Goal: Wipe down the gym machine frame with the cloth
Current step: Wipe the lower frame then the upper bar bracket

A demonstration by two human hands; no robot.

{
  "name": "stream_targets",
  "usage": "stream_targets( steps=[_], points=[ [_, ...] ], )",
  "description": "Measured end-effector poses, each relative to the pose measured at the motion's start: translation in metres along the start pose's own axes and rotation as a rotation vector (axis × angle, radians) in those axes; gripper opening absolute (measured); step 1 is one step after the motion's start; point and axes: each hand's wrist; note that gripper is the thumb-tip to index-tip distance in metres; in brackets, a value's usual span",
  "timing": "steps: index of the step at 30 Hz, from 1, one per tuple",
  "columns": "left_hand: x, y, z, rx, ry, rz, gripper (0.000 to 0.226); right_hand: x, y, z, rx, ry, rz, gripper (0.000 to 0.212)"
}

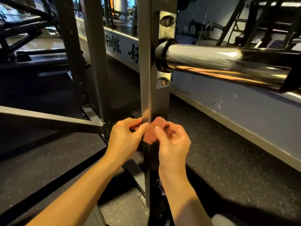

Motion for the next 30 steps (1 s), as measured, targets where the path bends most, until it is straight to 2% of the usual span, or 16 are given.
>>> stream_targets(
  steps=[2,3,8,10,13,16,20,23,26,28,30],
  points=[
    [-0.008,-0.005,0.011,0.042,0.036,0.02,0.013,0.021,-0.013,-0.012,-0.037,0.02,0.127,0.021],
    [-0.013,-0.008,0.017,0.036,0.049,0.011,0.019,0.021,-0.016,-0.014,-0.065,0.045,0.114,0.021],
    [-0.038,-0.021,0.034,-0.033,0.096,-0.087,0.038,-0.028,-0.005,0.001,-0.233,0.131,-0.384,0.019],
    [-0.046,-0.024,0.034,-0.02,0.119,-0.118,0.038,-0.017,-0.006,-0.006,-0.251,0.121,-0.355,0.016],
    [-0.055,-0.026,0.034,-0.001,0.101,-0.107,0.034,0.021,-0.016,-0.023,-0.156,0.081,-0.009,0.007],
    [-0.06,-0.028,0.04,0.031,0.108,-0.043,0.033,0.048,-0.019,-0.03,-0.101,0.043,0.132,0.001],
    [-0.081,-0.031,0.053,0.043,0.082,0.023,0.037,0.059,-0.018,-0.022,-0.002,0.018,0.026,0.01],
    [-0.107,-0.029,0.063,0.132,-0.004,0.144,0.033,0.082,-0.019,-0.017,0.097,0.003,-0.165,0.023],
    [-0.148,-0.024,0.082,0.255,-0.068,0.295,0.024,0.126,-0.006,-0.012,0.192,0.008,-0.258,0.034],
    [-0.184,-0.018,0.101,0.343,-0.098,0.379,0.013,0.157,0.008,-0.006,0.256,0.014,-0.298,0.034],
    [-0.209,-0.013,0.119,0.362,-0.102,0.468,0.008,0.194,0.021,-0.002,0.304,0.009,-0.362,0.026]
  ],
)
Point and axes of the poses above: each hand's wrist, its own y-axis away from the middle knuckle, its own z-axis out of the back of the hand, x = y × z, and after that the axes turned 1 degree about -x, right-handed
